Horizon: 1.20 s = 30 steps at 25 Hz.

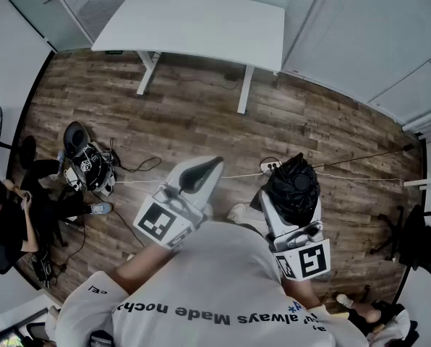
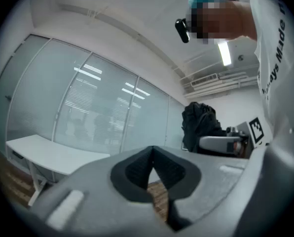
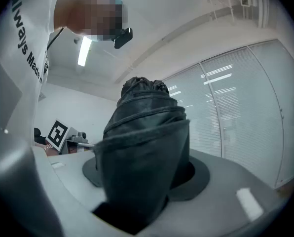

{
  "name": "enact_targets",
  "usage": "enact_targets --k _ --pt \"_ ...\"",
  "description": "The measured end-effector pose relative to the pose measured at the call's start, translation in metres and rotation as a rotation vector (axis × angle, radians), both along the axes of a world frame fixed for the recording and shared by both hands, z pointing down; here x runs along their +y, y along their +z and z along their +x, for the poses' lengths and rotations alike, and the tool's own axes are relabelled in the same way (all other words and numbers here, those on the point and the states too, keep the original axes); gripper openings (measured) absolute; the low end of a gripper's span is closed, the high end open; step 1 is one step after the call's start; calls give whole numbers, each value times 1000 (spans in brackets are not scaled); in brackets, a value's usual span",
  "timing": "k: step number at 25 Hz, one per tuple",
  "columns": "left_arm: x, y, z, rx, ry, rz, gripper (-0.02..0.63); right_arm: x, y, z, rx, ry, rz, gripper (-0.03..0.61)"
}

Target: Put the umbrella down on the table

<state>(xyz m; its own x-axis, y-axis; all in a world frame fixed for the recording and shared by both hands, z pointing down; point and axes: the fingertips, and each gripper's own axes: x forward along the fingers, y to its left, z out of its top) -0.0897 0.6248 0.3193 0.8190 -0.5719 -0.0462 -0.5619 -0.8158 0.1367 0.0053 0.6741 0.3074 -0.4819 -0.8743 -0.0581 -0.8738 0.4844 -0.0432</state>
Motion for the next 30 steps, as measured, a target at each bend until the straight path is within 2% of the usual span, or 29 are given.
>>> enact_targets --k 5,15,24,30 --pt "-14 0 33 -5 5 1 2 -11 -5 32 -45 -16 11 258" --pt "-32 -1 100 10 -25 9 3 -25 -1 97 -13 -27 0 258" --pt "-62 14 100 0 -35 -23 2 -62 9 94 -28 -44 -33 259" --pt "-119 16 81 7 -24 -21 3 -118 14 70 -24 -47 -40 259"
